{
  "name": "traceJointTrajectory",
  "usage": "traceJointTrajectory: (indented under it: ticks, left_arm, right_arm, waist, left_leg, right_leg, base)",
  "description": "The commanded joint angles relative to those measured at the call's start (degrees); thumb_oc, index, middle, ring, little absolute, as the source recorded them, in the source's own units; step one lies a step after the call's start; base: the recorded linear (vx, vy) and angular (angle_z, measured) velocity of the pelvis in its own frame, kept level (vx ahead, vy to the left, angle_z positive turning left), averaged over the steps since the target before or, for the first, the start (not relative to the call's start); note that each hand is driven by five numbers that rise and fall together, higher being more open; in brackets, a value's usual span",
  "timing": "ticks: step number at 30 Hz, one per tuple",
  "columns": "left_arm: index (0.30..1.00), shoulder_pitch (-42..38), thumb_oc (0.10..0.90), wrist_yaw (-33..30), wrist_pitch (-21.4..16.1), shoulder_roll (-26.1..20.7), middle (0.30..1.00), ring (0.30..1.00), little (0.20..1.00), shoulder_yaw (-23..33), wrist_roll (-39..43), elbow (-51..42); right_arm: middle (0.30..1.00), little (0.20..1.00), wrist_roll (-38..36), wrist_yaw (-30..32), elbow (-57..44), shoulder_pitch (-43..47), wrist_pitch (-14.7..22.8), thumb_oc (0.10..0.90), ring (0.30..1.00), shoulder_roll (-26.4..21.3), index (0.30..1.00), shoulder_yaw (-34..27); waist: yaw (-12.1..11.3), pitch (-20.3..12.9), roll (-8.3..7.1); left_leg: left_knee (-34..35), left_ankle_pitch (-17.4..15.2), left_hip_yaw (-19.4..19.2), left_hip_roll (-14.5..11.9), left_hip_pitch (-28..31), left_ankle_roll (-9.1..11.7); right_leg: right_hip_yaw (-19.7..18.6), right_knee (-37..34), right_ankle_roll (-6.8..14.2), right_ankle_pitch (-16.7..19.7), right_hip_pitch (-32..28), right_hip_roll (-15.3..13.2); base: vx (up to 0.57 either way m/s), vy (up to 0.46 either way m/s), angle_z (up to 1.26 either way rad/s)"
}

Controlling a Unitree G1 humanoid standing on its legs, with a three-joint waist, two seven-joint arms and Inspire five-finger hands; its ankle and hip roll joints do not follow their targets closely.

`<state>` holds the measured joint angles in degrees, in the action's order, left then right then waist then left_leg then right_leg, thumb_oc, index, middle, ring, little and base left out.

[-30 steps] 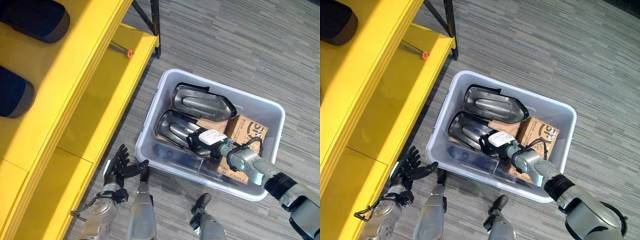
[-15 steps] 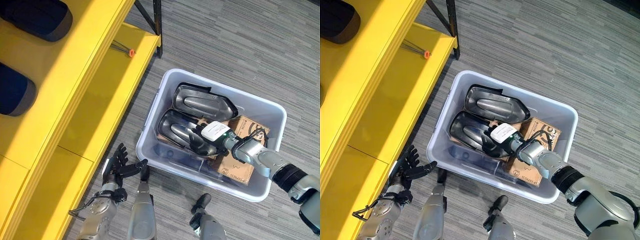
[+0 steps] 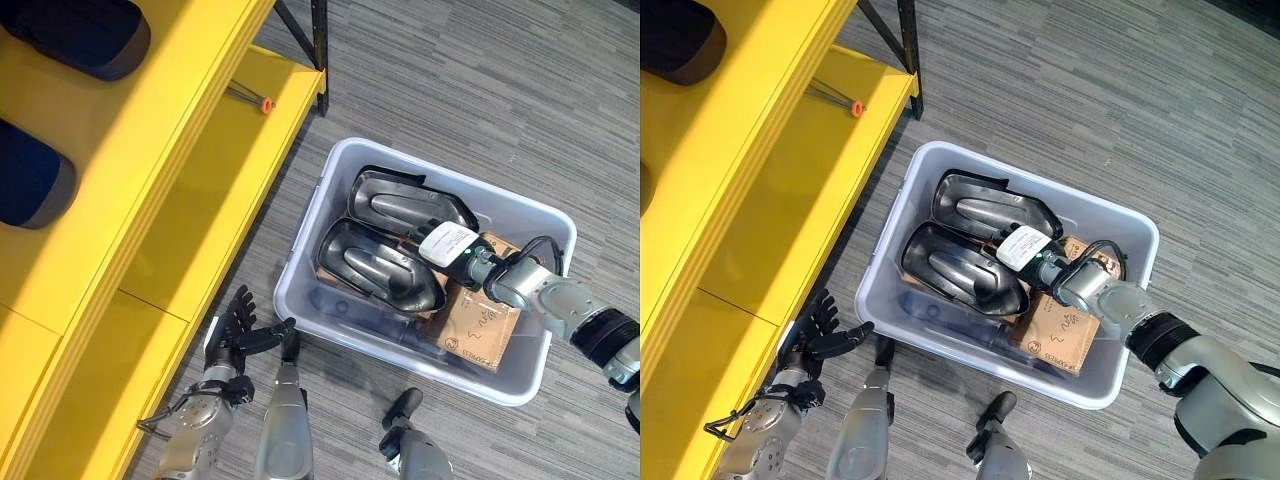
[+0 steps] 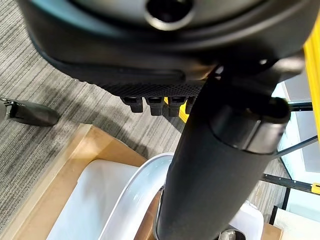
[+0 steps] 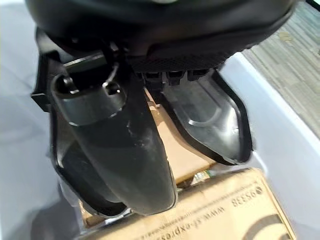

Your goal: Move parts from the plastic box to the shelf.

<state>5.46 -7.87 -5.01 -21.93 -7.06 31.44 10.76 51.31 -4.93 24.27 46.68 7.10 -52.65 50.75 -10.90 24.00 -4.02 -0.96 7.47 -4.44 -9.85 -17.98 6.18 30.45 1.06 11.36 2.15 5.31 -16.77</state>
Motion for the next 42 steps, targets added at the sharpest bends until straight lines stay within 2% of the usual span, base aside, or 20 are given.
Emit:
traceJointTrajectory:
  ticks: [1, 2, 4, 6, 7, 9, 10, 11, 15, 18, 23, 28, 42]
  left_arm:
    - [1.0, -0.1, 0.9, 1.0, -4.3, -2.4, 1.0, 1.0, 1.0, 1.5, 1.3, -5.9]
    - [1.0, -0.3, 0.9, 0.7, -4.3, -2.2, 1.0, 1.0, 1.0, 1.8, 1.2, -5.8]
    - [1.0, -0.3, 0.9, 0.6, -4.3, -2.3, 1.0, 1.0, 1.0, 1.8, 1.1, -5.7]
    - [1.0, -0.2, 0.9, 0.2, -4.2, -1.6, 1.0, 1.0, 1.0, 2.7, 1.3, -5.5]
    - [1.0, -0.2, 0.9, 0.2, -4.2, -1.8, 1.0, 1.0, 1.0, 2.5, 1.3, -5.6]
    - [1.0, 0.1, 0.9, -0.3, -4.2, -1.1, 1.0, 1.0, 1.0, 3.3, 1.3, -5.4]
    - [1.0, 0.5, 0.9, -0.4, -4.1, -0.8, 1.0, 1.0, 1.0, 3.8, 1.2, -5.4]
    - [1.0, 0.5, 0.9, -0.4, -4.1, -0.9, 1.0, 1.0, 1.0, 3.6, 1.2, -5.4]
    - [1.0, 1.0, 0.9, -0.9, -3.8, -0.5, 1.0, 1.0, 1.0, 4.4, 1.1, -5.4]
    - [1.0, 1.1, 0.9, -1.6, -3.5, -0.1, 1.0, 1.0, 1.0, 5.0, 1.1, -5.4]
    - [1.0, 1.5, 0.9, -1.9, -2.8, -0.1, 1.0, 1.0, 1.0, 5.0, 1.3, -5.3]
    - [1.0, 1.7, 0.9, -2.1, -2.2, -0.4, 1.0, 1.0, 1.0, 5.2, 1.6, -5.3]
    - [1.0, 1.4, 0.9, -3.2, -1.7, -0.5, 1.0, 1.0, 1.0, 4.8, 1.3, -5.4]
  right_arm:
    - [1.0, 1.0, -6.7, 3.6, -2.9, 3.7, -2.1, 0.9, 1.0, -2.2, 1.0, -3.5]
    - [1.0, 1.0, -10.5, 3.7, -4.1, 0.9, -2.7, 0.9, 1.0, -1.2, 1.0, -7.1]
    - [1.0, 1.0, -12.4, 3.5, -5.2, -0.5, -2.8, 0.9, 1.0, -0.8, 1.0, -8.8]
    - [1.0, 1.0, -20.6, 4.4, -9.1, -6.0, -3.3, 0.9, 1.0, 1.4, 1.0, -16.0]
    - [1.0, 1.0, -20.6, 4.2, -9.5, -6.6, -3.4, 0.9, 1.0, 1.3, 1.0, -16.5]
    - [1.0, 1.0, -25.3, 4.6, -12.7, -10.2, -3.5, 0.9, 1.0, 2.9, 1.0, -21.2]
    - [1.0, 1.0, -30.2, 4.7, -15.2, -13.8, -3.3, 0.9, 1.0, 4.5, 1.0, -24.9]
    - [1.0, 1.0, -30.2, 4.6, -15.5, -14.2, -3.4, 0.9, 1.0, 4.5, 1.0, -25.2]
    - [1.0, 1.0, -38.4, 4.7, -18.4, -19.1, -3.6, 0.9, 1.0, 8.2, 1.0, -30.7]
    - [1.0, 1.0, -46.8, 6.2, -20.0, -23.1, -3.8, 0.9, 1.0, 13.9, 1.0, -35.2]
    - [1.0, 1.0, -55.8, 6.6, -19.6, -25.2, -4.2, 0.9, 1.0, 19.9, 1.0, -36.7]
    - [1.0, 1.0, -59.2, 7.8, -18.3, -24.2, -5.1, 0.9, 1.0, 22.1, 1.0, -36.6]
    - [1.0, 1.0, -61.3, 11.4, -13.9, -22.8, -5.9, 0.9, 1.0, 27.3, 1.0, -36.3]
  waist:
    - [0.6, 0.0, -1.93]
    - [0.8, 0.0, -1.87]
    - [0.7, 0.1, -1.91]
    - [1.6, 0.3, -1.77]
    - [1.3, 0.2, -1.86]
    - [2.0, 0.3, -1.82]
    - [2.2, 0.3, -1.9]
    - [2.0, 0.2, -1.96]
    - [2.5, 0.0, -2.1]
    - [3.2, -0.1, -2.08]
    - [3.5, -0.4, -2.07]
    - [3.4, -0.5, -1.95]
    - [3.1, 0.0, -0.89]
  left_leg:
    - [-2.5, -6.3, -0.5, -1.0, 2.0, -0.5]
    - [-2.6, -6.3, -0.6, -0.9, 2.0, -0.5]
    - [-2.7, -6.3, -0.7, -1.0, 2.1, -0.5]
    - [-2.7, -6.3, -0.8, -1.0, 2.1, -0.6]
    - [-2.7, -6.3, -0.8, -1.0, 2.1, -0.6]
    - [-2.8, -6.3, -0.9, -1.1, 2.2, -0.7]
    - [-2.8, -6.3, -1.0, -1.1, 2.2, -0.7]
    - [-2.8, -6.3, -1.1, -1.1, 2.2, -0.7]
    - [-2.9, -6.3, -1.5, -1.3, 2.5, -0.7]
    - [-3.0, -6.5, -1.8, -1.4, 2.7, -0.8]
    - [-3.3, -6.6, -2.0, -1.5, 2.9, -0.8]
    - [-3.2, -6.5, -2.2, -1.5, 3.0, -0.8]
    - [-3.1, -6.3, -2.0, -1.4, 2.9, -1.0]
  right_leg:
    - [-3.8, 1.3, 0.4, 1.0, 1.5, -1.2]
    - [-3.9, 1.4, 0.3, 1.0, 1.5, -1.2]
    - [-3.9, 1.4, 0.3, 1.0, 1.5, -1.2]
    - [-4.1, 1.3, 0.2, 1.1, 1.6, -1.2]
    - [-4.1, 1.3, 0.2, 1.1, 1.6, -1.2]
    - [-4.1, 1.4, 0.1, 1.0, 1.6, -1.2]
    - [-4.2, 1.3, 0.1, 1.0, 1.6, -1.2]
    - [-4.2, 1.3, 0.1, 1.0, 1.6, -1.2]
    - [-4.3, 1.3, 0.0, 0.9, 1.6, -1.0]
    - [-4.6, 1.4, -0.1, 0.9, 1.6, -0.9]
    - [-5.0, 1.5, -0.2, 0.8, 1.7, -0.8]
    - [-5.1, 1.5, -0.3, 0.9, 1.8, -0.8]
    - [-5.2, 1.9, -0.3, 0.8, 2.1, -0.8]
  base:
    - [0.0, 0.0, 0.0]
    - [0.0, 0.0, 0.0]
    - [0.0, 0.0, 0.0]
    - [0.0, 0.0, 0.0]
    - [0.0, -0.002, 0.04]
    - [0.0, 0.0, 0.0]
    - [0.0, 0.0, 0.0]
    - [0.0, 0.0, 0.0]
    - [0.0, 0.0, 0.0]
    - [0.0, 0.0, 0.0]
    - [0.0, -0.002, -0.01]
    - [0.0, 0.0, 0.0]
    - [0.0, 0.0, 0.0]
